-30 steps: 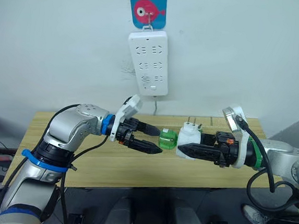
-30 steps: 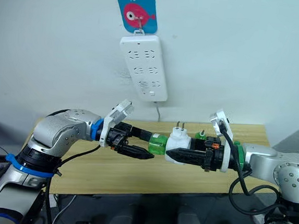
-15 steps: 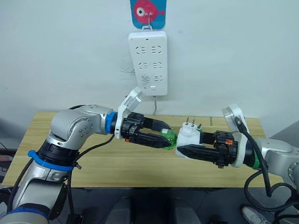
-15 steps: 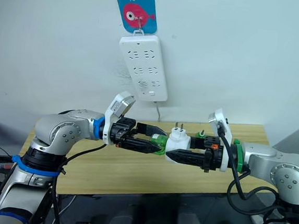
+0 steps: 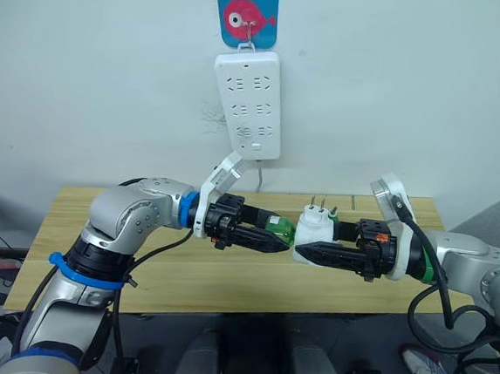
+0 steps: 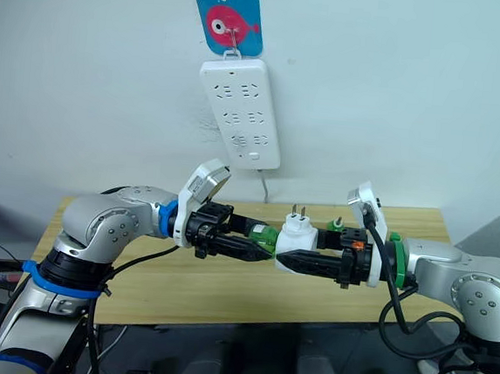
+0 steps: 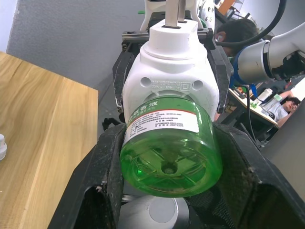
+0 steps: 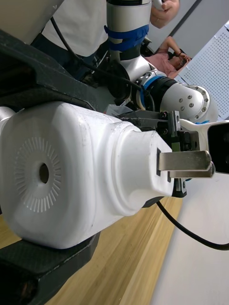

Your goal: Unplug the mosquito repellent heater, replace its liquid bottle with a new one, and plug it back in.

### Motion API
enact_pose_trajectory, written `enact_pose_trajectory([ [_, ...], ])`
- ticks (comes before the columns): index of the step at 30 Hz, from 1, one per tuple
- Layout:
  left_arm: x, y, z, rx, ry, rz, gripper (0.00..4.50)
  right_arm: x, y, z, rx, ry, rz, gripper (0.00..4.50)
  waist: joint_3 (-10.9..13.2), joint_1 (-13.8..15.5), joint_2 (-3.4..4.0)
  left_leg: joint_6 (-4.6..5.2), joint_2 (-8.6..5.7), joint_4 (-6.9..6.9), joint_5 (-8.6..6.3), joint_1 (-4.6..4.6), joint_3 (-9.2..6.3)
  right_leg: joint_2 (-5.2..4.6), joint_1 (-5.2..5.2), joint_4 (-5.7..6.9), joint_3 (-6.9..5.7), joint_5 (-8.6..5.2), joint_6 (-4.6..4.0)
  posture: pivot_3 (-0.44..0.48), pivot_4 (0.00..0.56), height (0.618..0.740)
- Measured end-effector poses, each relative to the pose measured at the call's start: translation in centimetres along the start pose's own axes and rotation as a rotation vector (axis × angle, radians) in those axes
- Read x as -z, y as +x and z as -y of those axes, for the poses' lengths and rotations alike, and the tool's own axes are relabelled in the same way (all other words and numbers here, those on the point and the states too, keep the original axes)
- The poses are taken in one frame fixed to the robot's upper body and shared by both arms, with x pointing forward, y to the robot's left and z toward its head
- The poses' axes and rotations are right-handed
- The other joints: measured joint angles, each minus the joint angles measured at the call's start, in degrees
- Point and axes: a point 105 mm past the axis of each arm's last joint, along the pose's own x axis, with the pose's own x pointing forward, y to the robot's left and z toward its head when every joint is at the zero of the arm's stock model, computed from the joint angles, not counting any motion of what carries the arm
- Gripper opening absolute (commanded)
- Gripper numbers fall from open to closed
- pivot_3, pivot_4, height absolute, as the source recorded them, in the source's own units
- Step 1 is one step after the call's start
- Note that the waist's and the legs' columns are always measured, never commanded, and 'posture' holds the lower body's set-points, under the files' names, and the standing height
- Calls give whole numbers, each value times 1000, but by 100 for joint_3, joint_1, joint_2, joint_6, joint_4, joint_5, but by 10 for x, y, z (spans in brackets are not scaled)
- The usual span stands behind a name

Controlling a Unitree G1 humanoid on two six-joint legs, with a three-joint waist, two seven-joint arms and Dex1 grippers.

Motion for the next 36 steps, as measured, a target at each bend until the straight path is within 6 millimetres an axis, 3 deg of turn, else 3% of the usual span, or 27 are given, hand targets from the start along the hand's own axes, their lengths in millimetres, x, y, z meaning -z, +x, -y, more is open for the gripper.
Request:
enact_pose_trajectory([
  [2, 0, 0, 0, 1, 0, 0, 2300, 0, 0, -1, 1, -5, -1, 3016, 0, 0, 0, 0, 0, 0, 0, 0, 0, 0, 0, 0, 0, 0, 0, -214, 205, 740],
  [6, 0, 0, -1, -3, -4, 2, 2300, 1, 0, -1, 16, -20, 1, 4393, 0, 0, 0, 0, 0, 0, 0, 0, 0, 0, 0, 0, 0, 0, 0, -215, 205, 740],
  [11, 1, -5, -6, -32, -6, 6, 2300, 14, -23, 11, 133, -40, -85, 4500, 0, 18, 0, 0, -3, 0, 0, 0, 1, -2, 0, -2, 0, 0, 0, -221, 207, 740],
  [14, 3, -11, -14, -79, 14, 2, 2300, 2, -40, 14, 192, -81, -82, 3837, 0, 4, 0, 0, -2, 1, 0, 1, 5, -1, 0, 1, 4, 0, 0, -230, 206, 740],
  [17, 4, -12, -17, -94, 32, 2, 2300, -19, -44, 1, 155, -134, -63, 2764, 0, -22, 0, 0, 3, -1, 0, 3, 3, 4, -1, 3, 1, 0, 0, -236, 205, 740],
  [21, 5, -12, -20, -103, 65, -7, 2300, -35, -39, -20, 51, -158, -64, 1251, 0, -20, 0, 0, 2, -2, 0, 2, 1, 4, 0, -1, 1, 0, 0, -240, 201, 740],
  [24, 6, -9, -20, -85, 76, -11, 2300, -49, -25, -28, 1, -199, -28, 88, 0, -36, -1, 0, 1, 1, 0, 2, 5, 1, 0, 1, 5, 0, 0, -239, 198, 740],
  [31, 5, -7, -16, -59, 86, -15, 2300, -38, -1, -9, -4, -132, -34, 0, -1, -39, -1, 0, -1, 0, 0, -2, 4, -2, -1, -2, 5, 0, -1, -227, 194, 740],
  [36, 4, -7, -12, -52, 110, -30, 2300, -39, 5, -6, -13, -140, -35, 0, -1, -40, 0, 0, -1, 0, 0, -1, 1, -2, -1, 1, 1, 0, -1, -218, 191, 740],
])
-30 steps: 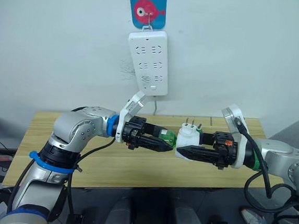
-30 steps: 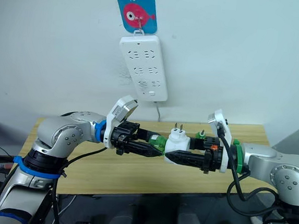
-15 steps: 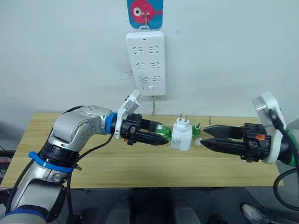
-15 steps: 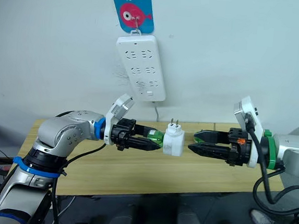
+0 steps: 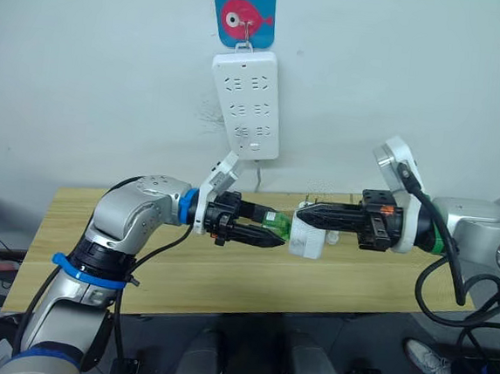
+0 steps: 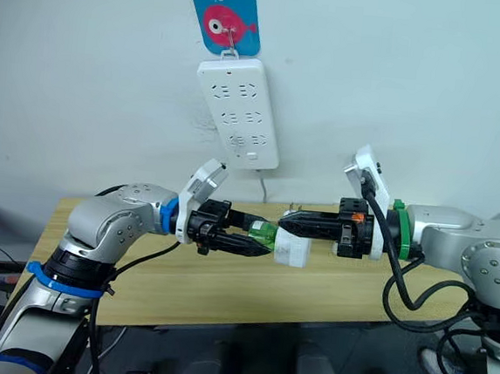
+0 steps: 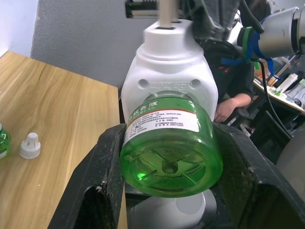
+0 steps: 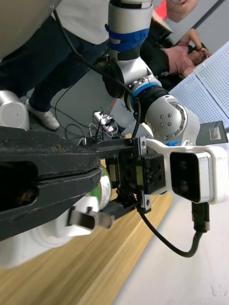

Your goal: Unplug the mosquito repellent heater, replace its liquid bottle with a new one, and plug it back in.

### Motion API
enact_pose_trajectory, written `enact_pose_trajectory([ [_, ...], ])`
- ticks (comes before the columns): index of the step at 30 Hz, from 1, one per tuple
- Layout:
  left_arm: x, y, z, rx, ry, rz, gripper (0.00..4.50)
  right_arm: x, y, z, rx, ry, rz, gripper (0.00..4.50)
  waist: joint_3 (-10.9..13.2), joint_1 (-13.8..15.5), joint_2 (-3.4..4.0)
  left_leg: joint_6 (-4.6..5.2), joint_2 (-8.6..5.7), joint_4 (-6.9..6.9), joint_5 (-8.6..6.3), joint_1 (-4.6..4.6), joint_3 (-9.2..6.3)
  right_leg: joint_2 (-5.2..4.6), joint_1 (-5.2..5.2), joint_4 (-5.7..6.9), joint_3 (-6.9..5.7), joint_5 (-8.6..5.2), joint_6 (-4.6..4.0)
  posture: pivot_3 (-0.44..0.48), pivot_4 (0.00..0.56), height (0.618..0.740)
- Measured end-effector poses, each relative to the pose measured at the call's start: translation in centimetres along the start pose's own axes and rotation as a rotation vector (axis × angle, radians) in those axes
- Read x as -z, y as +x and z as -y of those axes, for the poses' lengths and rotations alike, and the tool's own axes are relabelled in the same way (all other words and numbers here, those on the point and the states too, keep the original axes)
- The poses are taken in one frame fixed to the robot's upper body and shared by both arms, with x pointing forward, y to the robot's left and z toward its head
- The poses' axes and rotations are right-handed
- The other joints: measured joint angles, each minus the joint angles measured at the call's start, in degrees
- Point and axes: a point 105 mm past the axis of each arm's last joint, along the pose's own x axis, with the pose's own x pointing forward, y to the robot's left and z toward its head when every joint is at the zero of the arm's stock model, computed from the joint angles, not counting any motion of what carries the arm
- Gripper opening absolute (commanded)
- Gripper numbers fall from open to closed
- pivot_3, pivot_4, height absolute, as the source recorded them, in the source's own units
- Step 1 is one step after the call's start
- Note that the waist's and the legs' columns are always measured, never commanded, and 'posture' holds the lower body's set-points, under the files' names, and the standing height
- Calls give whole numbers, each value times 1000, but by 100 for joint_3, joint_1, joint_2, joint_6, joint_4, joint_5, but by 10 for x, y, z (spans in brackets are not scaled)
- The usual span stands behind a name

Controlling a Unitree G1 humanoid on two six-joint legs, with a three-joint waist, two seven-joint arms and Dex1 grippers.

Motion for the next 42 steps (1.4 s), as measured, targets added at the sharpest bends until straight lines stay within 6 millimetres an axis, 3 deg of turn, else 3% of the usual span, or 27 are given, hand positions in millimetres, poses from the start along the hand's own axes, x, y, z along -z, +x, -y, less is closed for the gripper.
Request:
enact_pose_trajectory([
  [14, 5, 2, -1, -5, 95, -43, 2300, 11, -4, 15, 3, 122, -41, 0, 0, 6, 1, 0, 0, 0, 0, 0, 2, 0, 0, 0, 1, 0, 0, -212, 194, 740],
  [28, 5, 2, -1, -5, 95, -43, 2300, 12, -2, 16, -4, 146, -51, 0, 0, 7, 1, 0, 0, 0, 0, 0, 1, 0, 0, 1, 0, 0, -1, -212, 195, 740],
  [33, 5, 3, -1, -2, 91, -37, 2300, 9, -3, 13, -11, 133, -34, 0, 0, 7, 1, 0, 0, 0, 0, 0, 0, 0, 0, 1, 0, 0, 0, -212, 195, 740],
  [35, 4, 6, -2, 3, 77, -13, 2300, -2, -9, 11, -10, 116, 23, 0, 0, 22, 1, 0, -1, 0, 0, 0, 1, -2, 0, 1, 1, 0, 0, -217, 196, 740],
  [38, 2, 8, -9, -43, 18, 75, 2300, -20, -24, 9, 62, 49, 134, 575, -2, 39, -2, 0, 0, 0, 0, 0, -2, -3, 2, 0, -3, 0, 0, -227, 197, 740],
  [42, -7, 11, -22, -142, -58, 225, 2300, -2, -45, 21, 260, 105, 232, 1979, -5, 66, -7, 0, -2, 1, 0, -3, -5, -5, 3, 0, -4, 0, 0, -245, 201, 740],
])
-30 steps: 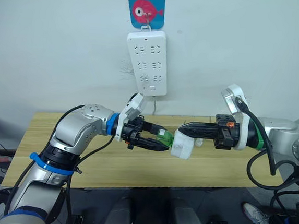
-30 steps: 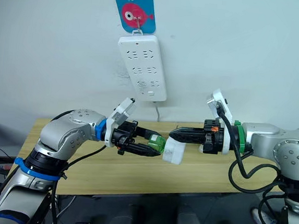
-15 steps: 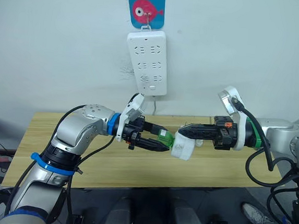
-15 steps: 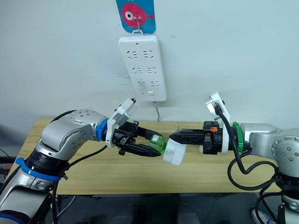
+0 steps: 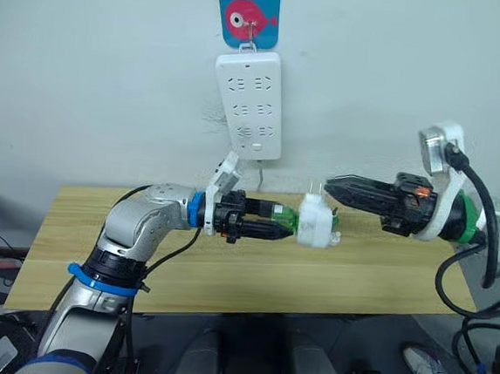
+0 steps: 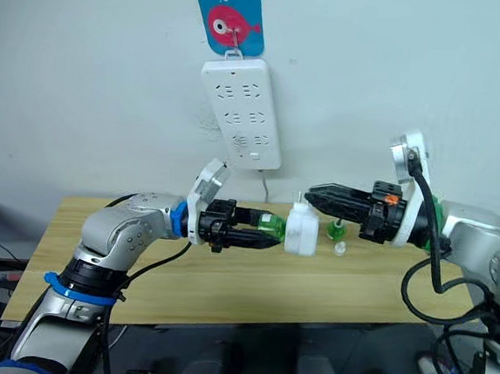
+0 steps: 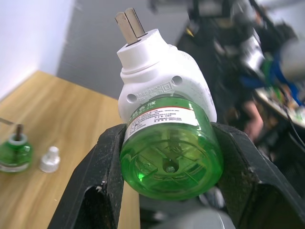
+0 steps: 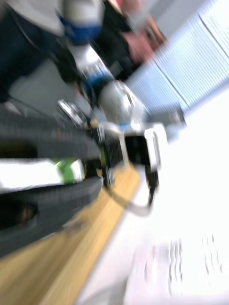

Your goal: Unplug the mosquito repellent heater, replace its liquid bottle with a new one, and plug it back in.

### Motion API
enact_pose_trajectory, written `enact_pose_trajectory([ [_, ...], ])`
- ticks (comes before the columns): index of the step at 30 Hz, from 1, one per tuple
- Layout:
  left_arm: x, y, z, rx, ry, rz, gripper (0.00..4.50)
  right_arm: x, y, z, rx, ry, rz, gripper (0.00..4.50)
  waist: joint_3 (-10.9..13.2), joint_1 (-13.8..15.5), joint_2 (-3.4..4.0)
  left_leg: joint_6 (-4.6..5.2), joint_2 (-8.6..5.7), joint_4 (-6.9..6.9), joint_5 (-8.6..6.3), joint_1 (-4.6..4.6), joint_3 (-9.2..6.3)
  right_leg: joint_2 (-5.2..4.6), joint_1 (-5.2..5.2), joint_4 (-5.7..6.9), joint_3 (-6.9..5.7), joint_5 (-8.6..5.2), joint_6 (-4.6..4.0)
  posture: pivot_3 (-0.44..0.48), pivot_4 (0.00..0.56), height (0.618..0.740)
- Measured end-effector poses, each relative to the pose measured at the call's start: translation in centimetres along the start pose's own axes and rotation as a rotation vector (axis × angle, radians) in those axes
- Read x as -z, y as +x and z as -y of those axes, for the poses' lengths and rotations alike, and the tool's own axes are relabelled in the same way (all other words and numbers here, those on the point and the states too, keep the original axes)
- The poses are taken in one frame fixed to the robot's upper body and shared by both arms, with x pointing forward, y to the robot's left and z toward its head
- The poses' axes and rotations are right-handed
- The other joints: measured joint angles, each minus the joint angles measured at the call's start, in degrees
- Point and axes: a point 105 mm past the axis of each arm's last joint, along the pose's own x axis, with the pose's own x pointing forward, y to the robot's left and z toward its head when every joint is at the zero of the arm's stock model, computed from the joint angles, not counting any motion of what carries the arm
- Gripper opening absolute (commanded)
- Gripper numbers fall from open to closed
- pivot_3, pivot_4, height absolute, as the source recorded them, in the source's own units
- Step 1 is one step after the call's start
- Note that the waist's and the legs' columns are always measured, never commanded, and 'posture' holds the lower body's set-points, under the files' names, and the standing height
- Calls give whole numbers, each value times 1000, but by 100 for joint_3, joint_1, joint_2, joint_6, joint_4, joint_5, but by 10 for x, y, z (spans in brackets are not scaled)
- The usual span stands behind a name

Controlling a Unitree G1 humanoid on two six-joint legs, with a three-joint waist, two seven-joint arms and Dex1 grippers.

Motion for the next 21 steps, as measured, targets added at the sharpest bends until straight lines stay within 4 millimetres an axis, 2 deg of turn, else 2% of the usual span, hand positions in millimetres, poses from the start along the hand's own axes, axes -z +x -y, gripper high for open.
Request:
enact_pose_trajectory([
  [4, -11, 10, -6, -59, -97, 139, 2300, 15, -17, 7, 169, 44, 92, 3451, -3, -32, 1, 0, 0, 2, 0, 1, 7, 0, -1, 6, 6, 0, 2, -261, 203, 740],
  [7, -10, 17, -8, -82, -191, 202, 2300, 38, -31, 9, 300, 134, 154, 4480, -8, -38, 0, -1, 1, 0, 1, 3, 2, 5, 0, 12, 5, -3, 7, -269, 203, 740],
  [10, -9, 19, -9, -93, -269, 230, 2300, 55, -32, 4, 363, 215, 204, 4500, -10, -79, 1, -2, 2, 1, 1, 7, 8, 7, 0, 15, 13, -4, 8, -280, 201, 740],
  [12, -9, 20, -7, -86, -315, 237, 2300, 59, -23, -1, 374, 277, 267, 4500, -13, -167, 0, -5, 2, 1, 3, 11, 11, 10, 0, 22, 17, -5, 10, -279, 200, 740],
  [16, -9, 23, -3, -51, -388, 255, 2300, 56, -6, 0, 400, 396, 393, 4500, -16, -231, 4, -8, 3, 1, 5, 16, 10, 19, 0, 30, 20, -10, 18, -271, 196, 740],
  [21, -13, 19, -9, -75, -451, 298, 2300, 50, 7, 0, 412, 489, 475, 4500, -17, -252, 3, -9, -1, -1, 5, 10, 0, 22, 0, 27, 27, -11, 19, -271, 194, 740],
])
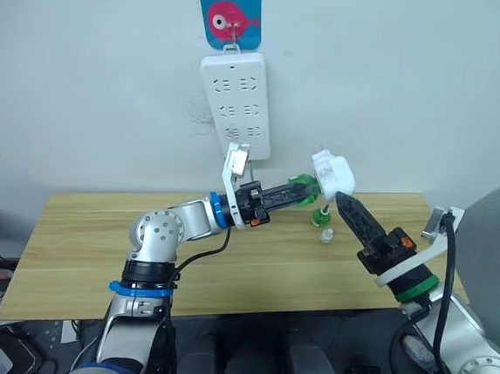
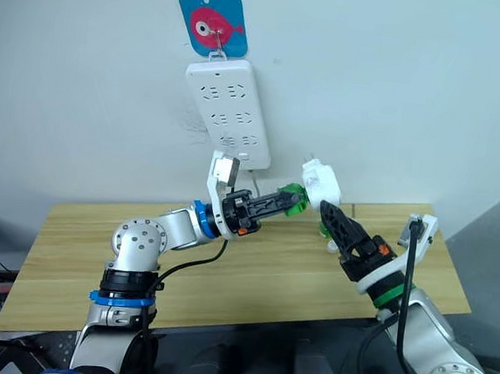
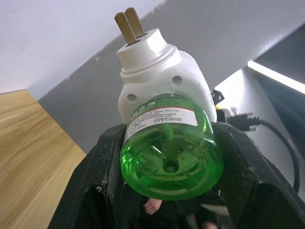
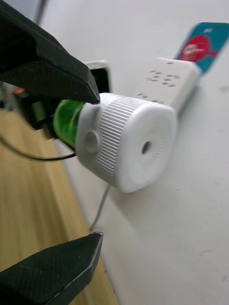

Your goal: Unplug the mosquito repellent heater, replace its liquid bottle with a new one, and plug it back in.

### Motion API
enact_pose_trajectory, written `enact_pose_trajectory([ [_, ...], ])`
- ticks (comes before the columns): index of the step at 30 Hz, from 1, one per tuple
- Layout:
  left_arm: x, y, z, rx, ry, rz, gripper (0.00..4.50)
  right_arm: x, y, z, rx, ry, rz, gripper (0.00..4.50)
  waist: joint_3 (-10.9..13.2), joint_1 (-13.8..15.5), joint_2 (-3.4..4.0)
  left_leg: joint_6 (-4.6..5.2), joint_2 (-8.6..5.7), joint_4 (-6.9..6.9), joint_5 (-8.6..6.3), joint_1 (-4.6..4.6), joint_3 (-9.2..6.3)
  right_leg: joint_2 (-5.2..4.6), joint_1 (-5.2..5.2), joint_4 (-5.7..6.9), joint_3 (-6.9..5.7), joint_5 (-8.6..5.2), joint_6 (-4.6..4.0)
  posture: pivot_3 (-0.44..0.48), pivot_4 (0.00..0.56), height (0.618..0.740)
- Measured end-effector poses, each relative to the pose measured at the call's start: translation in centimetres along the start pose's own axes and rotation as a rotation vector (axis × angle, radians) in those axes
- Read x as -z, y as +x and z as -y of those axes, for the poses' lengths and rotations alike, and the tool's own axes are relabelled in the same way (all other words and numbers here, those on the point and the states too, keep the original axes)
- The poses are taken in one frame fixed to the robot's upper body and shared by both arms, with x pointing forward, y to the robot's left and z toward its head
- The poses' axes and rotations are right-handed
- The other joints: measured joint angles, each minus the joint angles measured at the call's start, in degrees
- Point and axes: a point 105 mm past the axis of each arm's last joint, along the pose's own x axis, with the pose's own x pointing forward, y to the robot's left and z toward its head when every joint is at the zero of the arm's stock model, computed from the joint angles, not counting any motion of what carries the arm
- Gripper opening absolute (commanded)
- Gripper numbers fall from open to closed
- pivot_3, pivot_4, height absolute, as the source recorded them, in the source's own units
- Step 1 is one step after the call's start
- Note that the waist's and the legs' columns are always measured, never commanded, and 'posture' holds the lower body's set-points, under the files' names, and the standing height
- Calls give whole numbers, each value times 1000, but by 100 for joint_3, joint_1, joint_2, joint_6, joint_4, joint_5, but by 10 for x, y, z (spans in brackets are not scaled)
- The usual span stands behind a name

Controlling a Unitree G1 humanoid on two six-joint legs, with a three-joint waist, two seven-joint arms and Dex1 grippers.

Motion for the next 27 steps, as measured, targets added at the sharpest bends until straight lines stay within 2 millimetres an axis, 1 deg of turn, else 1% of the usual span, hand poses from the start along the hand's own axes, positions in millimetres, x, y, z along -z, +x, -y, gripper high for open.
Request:
enact_pose_trajectory([
  [2, -3, 0, 0, -1, -11, 14, 2300, -1, 4, -4, -12, 18, 15, 4500, 0, -3, 0, 0, -1, 0, 0, -1, 0, 0, 0, -5, 1, 0, 0, -271, 194, 740],
  [6, -2, 0, 1, -4, -34, 15, 2300, -5, 14, -16, -57, 34, 43, 4500, -2, -12, 1, 0, -1, 0, 0, -1, 0, 0, 0, -5, 1, 0, 0, -272, 187, 740],
  [10, 0, 3, 2, 3, -55, 13, 2300, -6, 22, -16, -69, 50, 47, 4500, -4, -18, 3, 0, -1, 0, 0, -1, 0, 1, 0, -5, 2, 0, -1, -268, 184, 740],
  [15, 3, 4, 5, 23, -78, 3, 2300, -8, 27, -17, -83, 59, 51, 4500, -5, -35, 3, 0, -1, -1, 0, -1, -1, 1, 0, -5, 2, 0, -1, -266, 183, 740],
  [18, 3, 5, 6, 24, -79, 4, 2300, -10, 30, -18, -91, 62, 53, 3928, -6, -50, 4, 0, -1, 0, 0, -1, 0, 1, 0, -4, 3, 0, -1, -265, 182, 740],
  [19, 2, 5, 7, 29, -79, 6, 2300, -10, 31, -17, -90, 62, 55, 3638, -6, -50, 4, 0, -1, 0, 0, -1, -1, 1, 0, -4, 2, 0, -1, -265, 182, 740],
  [20, 2, 4, 8, 30, -76, 5, 2300, -11, 31, -17, -92, 67, 56, 3253, -7, -51, 4, 0, -1, 0, 0, -1, -1, 1, 0, -4, 2, 0, -1, -265, 182, 740],
  [21, 2, 4, 8, 34, -76, 6, 2300, -11, 31, -18, -97, 72, 59, 3050, -7, -55, 5, 0, -1, -1, 0, -1, 0, 1, 0, -4, 3, 1, -1, -264, 182, 740],
  [27, 5, 4, 11, 42, -64, -9, 2300, -11, 30, -20, -117, 75, 53, 3050, -10, -58, 5, 0, -1, -1, 0, -1, 0, 1, 0, -4, 5, 1, -1, -262, 183, 740],
])
